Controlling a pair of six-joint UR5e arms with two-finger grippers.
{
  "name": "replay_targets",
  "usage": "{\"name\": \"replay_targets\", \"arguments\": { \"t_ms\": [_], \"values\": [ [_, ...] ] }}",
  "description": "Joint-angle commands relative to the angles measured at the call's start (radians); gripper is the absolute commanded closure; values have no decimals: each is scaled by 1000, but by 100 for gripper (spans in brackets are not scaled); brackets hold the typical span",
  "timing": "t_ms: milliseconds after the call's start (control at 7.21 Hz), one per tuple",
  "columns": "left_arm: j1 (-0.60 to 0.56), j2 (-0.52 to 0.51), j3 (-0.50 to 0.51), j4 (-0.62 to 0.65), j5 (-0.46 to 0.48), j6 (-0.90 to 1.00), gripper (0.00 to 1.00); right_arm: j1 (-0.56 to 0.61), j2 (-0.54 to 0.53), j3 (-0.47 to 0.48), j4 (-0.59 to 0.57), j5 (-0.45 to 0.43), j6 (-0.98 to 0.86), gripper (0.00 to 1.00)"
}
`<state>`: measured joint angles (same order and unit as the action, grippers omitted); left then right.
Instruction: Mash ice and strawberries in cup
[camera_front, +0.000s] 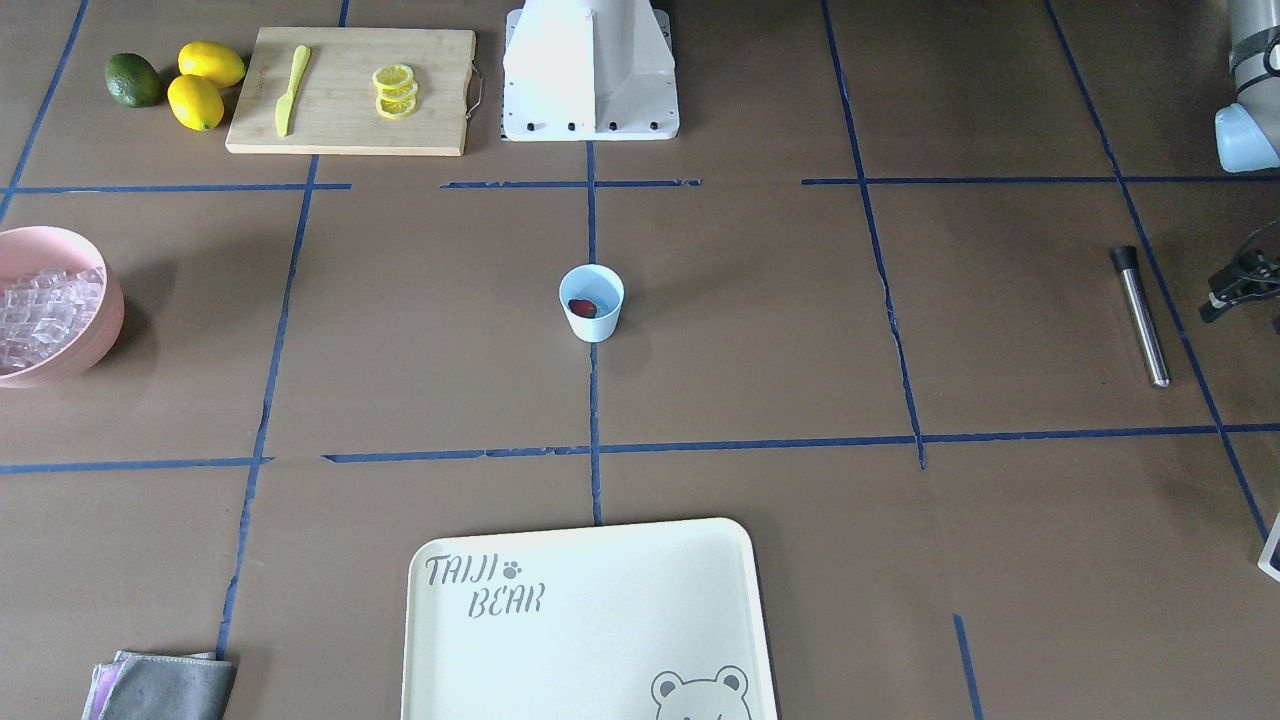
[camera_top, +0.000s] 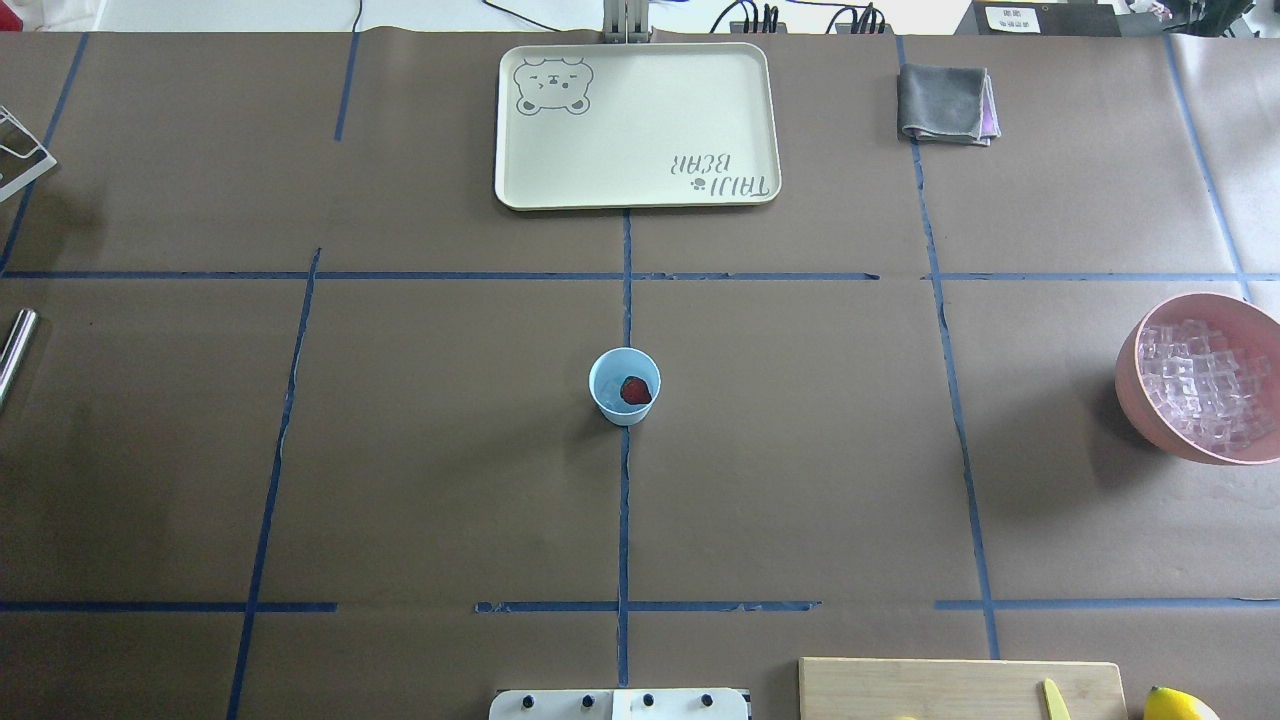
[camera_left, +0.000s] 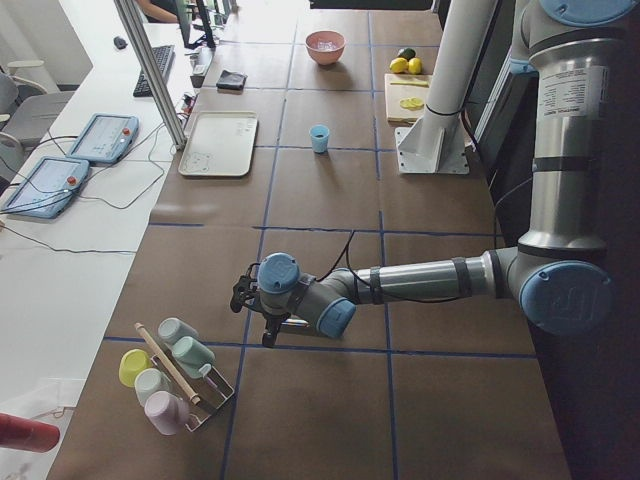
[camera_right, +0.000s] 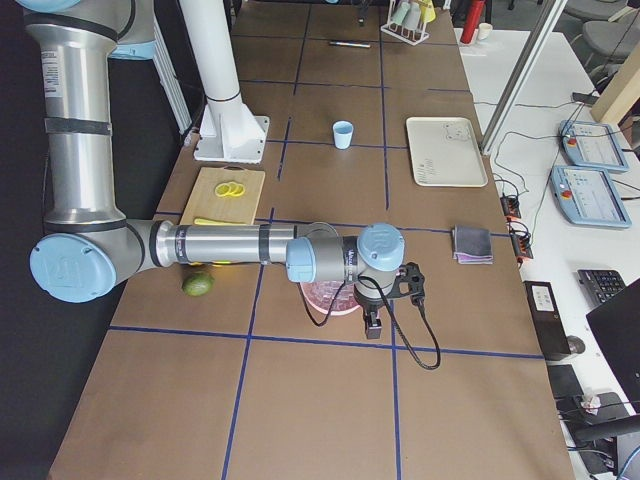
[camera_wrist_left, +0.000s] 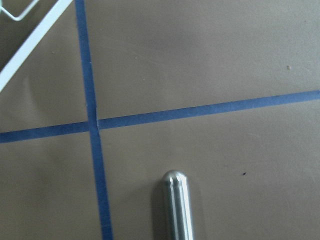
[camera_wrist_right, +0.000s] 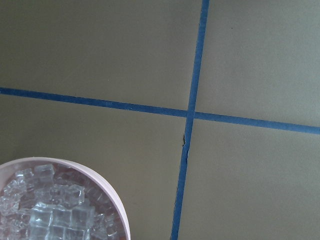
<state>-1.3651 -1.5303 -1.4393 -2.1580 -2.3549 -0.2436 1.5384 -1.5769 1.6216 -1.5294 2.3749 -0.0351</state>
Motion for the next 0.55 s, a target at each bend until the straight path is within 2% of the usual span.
{"name": "replay_targets", "arguments": {
  "t_ms": [0,139,277,416],
  "values": [
    [-80,1,-149,306,-15,189,0,0,0,-2,0,0,0,0],
    [-138,1,-232,493,-12,302,0,0,0,0,0,1,0,0],
    [-179,5,-259,601,-14,385,0,0,0,0,0,1,0,0],
    [-208,9,-253,628,-12,403,0,0,0,0,0,1,0,0]
  ]
}}
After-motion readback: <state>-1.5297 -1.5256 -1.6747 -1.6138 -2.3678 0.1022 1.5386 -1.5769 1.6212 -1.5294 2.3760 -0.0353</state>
